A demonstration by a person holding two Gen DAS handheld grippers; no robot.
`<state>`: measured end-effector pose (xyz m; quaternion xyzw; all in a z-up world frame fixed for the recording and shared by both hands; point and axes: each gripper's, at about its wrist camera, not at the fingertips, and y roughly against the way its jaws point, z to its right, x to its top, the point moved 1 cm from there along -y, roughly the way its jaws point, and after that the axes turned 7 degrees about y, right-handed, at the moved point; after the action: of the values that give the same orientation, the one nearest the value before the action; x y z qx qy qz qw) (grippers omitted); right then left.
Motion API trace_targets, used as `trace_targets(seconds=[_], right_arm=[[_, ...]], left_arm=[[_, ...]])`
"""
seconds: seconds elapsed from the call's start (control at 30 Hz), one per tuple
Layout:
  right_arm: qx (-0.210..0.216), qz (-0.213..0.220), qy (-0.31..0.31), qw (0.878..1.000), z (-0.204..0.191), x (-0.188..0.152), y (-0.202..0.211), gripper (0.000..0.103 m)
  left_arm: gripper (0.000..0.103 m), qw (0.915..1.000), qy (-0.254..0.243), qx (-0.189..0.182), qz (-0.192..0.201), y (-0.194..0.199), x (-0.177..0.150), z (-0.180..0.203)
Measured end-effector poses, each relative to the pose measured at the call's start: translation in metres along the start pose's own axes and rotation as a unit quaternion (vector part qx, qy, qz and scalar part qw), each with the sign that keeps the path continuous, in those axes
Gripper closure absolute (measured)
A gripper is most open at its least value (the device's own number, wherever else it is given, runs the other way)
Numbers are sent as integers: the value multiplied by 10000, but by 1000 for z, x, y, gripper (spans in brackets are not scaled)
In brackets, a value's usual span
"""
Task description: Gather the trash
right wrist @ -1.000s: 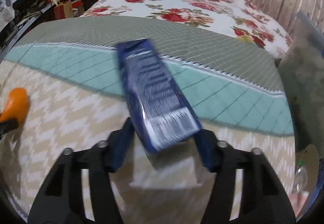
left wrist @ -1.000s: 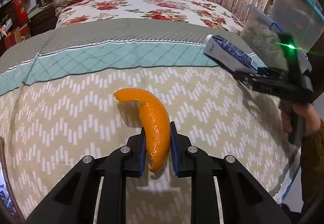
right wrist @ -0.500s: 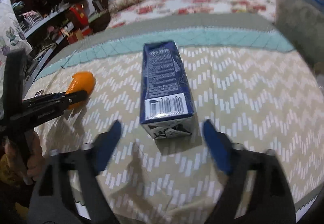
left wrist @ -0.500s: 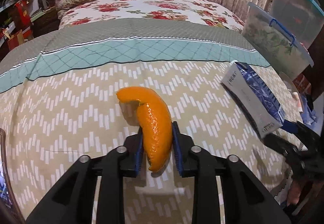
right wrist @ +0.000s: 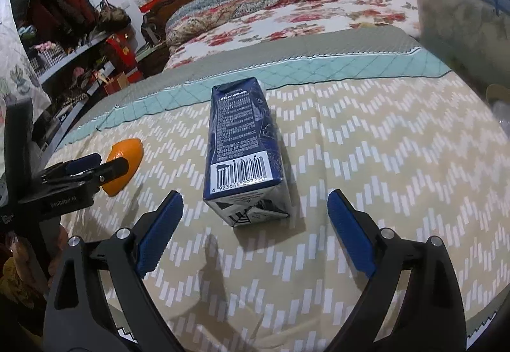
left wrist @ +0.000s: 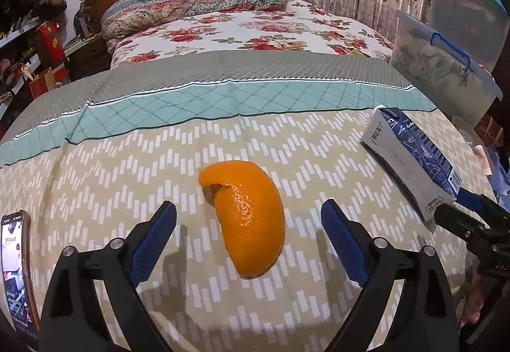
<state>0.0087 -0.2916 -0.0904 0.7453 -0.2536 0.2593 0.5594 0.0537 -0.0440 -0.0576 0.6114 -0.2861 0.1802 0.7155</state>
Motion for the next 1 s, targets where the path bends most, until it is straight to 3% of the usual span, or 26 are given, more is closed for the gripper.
trace_targets(seconds=[1.0], right_arm=[[-55,211,-25,9998,5,-5,9,12]], left_arm=[[15,9998,-27,172,-17,-3,-3,3]])
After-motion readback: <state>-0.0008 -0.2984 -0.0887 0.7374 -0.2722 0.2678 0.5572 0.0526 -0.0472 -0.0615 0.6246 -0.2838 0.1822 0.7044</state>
